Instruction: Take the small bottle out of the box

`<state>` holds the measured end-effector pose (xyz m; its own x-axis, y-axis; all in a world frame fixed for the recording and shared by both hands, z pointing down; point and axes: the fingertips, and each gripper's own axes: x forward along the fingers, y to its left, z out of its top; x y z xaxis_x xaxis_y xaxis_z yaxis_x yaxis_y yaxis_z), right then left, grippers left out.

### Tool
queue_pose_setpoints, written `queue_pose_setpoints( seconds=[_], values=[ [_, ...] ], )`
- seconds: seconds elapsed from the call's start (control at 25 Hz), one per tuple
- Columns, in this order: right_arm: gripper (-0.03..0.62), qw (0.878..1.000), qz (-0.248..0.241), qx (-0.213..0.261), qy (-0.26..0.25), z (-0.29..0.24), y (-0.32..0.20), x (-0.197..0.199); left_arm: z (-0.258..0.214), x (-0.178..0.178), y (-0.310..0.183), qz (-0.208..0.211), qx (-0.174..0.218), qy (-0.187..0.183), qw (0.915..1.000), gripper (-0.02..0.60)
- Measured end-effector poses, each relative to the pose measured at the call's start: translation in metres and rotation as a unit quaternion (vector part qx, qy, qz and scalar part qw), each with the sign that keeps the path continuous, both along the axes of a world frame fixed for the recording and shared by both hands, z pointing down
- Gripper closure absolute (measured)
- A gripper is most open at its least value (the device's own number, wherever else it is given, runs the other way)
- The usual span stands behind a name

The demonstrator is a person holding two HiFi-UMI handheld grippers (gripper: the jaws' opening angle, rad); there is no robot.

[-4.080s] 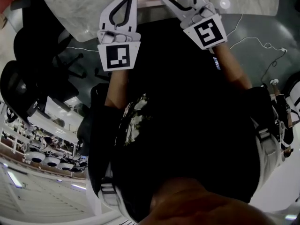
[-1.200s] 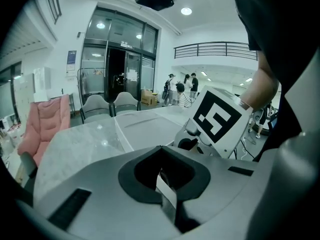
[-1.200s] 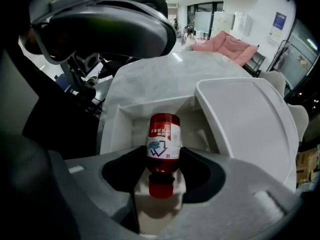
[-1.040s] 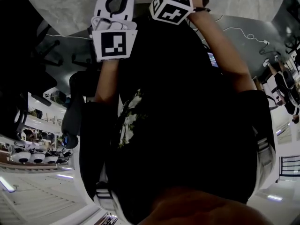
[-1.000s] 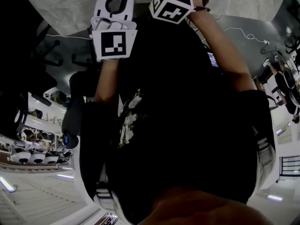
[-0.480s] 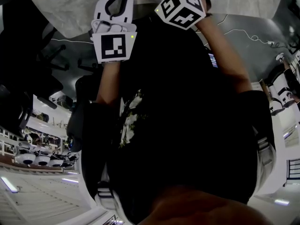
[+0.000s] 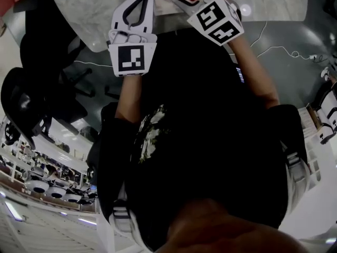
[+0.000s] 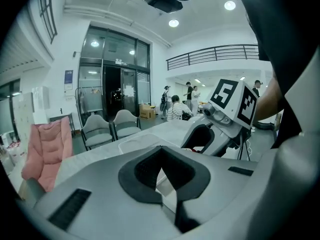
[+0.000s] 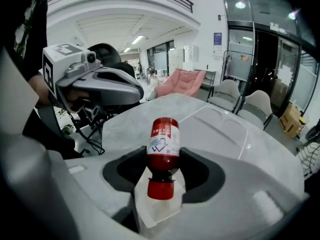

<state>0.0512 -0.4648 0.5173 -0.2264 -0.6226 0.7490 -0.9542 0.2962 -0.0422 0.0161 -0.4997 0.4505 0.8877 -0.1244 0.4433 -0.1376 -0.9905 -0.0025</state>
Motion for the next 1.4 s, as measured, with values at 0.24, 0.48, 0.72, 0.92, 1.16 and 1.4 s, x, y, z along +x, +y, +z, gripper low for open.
queue_pose_setpoints(
  seconds=[0.24,0.48,0.72,0.92,1.16,1.4],
  values=[
    [0.387,0.998,0.029,0.051,0.023,-0.043,-0.01,-0.002,-0.038,-0.008,-0.006,-0.003,0.018,0.038,0.9991,0.569],
    [0.387,0.988,0.09,0.126,-0.004,-0.095,-0.015,0.002,-0.067,-0.012,-0.004,0.005,0.017,0.076,0.9969,0.569],
    [0.388,0.966,0.139,0.215,-0.019,-0.153,-0.015,0.022,-0.1,-0.009,-0.007,0.004,0.033,0.1,0.9944,0.569],
    [0.388,0.952,0.147,0.268,-0.028,-0.198,-0.01,0.035,-0.138,0.001,-0.005,-0.006,0.036,0.141,0.9893,0.569],
    [0.388,0.934,0.15,0.322,-0.027,-0.239,-0.009,0.053,-0.161,0.012,0.003,-0.029,0.037,0.165,0.9853,0.569],
    [0.387,0.92,0.129,0.368,-0.023,-0.283,0.011,0.066,-0.195,0.022,0.015,-0.058,0.052,0.203,0.976,0.569]
  ],
)
